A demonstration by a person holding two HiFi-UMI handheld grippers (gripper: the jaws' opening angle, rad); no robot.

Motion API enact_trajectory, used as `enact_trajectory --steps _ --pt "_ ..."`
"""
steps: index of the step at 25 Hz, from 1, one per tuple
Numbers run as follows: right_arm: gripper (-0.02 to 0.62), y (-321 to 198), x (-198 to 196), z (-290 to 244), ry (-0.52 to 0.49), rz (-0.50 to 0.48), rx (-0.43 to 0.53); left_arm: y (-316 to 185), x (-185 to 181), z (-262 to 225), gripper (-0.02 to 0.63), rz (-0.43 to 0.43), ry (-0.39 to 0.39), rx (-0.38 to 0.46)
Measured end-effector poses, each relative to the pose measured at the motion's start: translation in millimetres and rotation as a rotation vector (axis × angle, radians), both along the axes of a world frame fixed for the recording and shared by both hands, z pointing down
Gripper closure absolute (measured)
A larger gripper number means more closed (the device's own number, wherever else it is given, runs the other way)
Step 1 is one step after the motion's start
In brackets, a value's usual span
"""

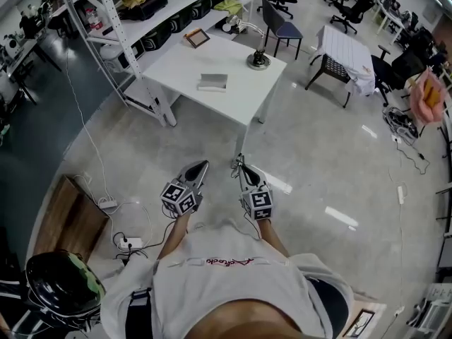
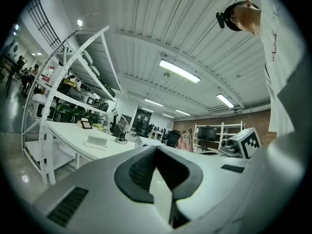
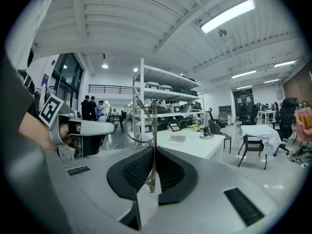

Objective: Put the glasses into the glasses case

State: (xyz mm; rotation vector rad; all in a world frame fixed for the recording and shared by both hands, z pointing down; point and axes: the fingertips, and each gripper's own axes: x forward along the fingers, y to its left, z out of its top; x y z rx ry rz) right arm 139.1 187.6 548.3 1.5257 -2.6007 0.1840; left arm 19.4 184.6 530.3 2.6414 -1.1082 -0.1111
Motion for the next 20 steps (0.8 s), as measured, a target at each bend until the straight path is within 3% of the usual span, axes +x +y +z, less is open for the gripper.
enact_trajectory --steps 9,20 --pt "0.584 -6.3 20.7 7.1 -0.006 -0.033 -0.010 -1.5 31.7 7.6 0.598 0.002 -0.019 -0.020" --pt "0.584 -37.1 17.0 12.0 0.019 -0.071 -0.015 -30.3 25.8 12.5 0.598 -0.047 -0.018 -0.014"
